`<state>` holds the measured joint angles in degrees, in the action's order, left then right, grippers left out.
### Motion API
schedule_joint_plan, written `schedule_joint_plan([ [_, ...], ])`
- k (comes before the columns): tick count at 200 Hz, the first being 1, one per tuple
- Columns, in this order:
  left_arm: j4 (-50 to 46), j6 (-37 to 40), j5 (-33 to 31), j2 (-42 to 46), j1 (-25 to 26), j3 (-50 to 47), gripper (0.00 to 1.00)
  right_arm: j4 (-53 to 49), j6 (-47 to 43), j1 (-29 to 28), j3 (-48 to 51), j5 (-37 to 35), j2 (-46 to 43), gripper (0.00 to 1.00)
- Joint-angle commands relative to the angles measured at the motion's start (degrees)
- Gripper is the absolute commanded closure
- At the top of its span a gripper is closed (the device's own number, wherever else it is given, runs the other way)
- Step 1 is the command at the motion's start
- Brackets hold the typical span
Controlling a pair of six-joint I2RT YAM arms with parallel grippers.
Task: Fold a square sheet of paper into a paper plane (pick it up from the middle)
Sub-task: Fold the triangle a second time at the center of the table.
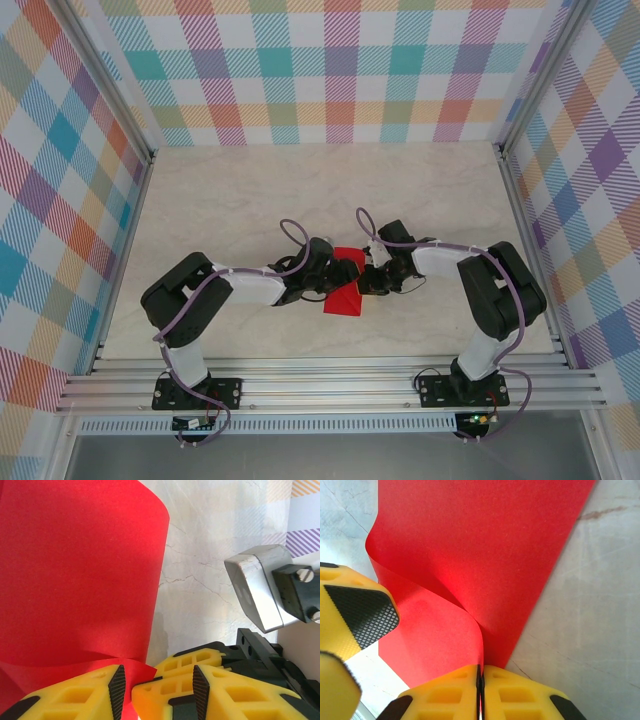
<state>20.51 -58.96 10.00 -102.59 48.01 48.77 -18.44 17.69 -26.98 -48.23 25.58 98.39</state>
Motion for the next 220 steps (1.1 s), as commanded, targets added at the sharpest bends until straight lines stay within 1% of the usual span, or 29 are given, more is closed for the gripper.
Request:
schedule_joint_plan([
  [1,2.2,0.2,-0.1,1.7,1.0,-1.4,0.57,0.6,-0.6,0.4,-0.5,0.0,1.4,0.90],
  [53,2.3,-0.8,0.1,-0.4,1.2,-1.9,0.59,1.0,-0.5,0.5,-0.4,-0.1,1.8,0.90],
  [93,2.1,-1.8,-1.0,-2.3,1.3,-2.9,0.61,1.1,-0.5,0.7,-0.5,0.1,1.7,0.90],
  [166,1.2,-1.8,-2.0,-3.0,1.9,-3.1,0.62,1.1,-0.3,0.9,-0.5,0.1,1.9,0.89],
  [187,1.2,-1.9,-2.2,-3.2,2.3,-3.2,0.63,0.8,0.3,0.9,-0.4,0.0,1.2,0.86],
  [220,1.4,-2.8,-2.9,-4.0,2.6,-3.4,0.65,1.3,3.4,1.6,2.3,-0.7,-4.6,0.74],
])
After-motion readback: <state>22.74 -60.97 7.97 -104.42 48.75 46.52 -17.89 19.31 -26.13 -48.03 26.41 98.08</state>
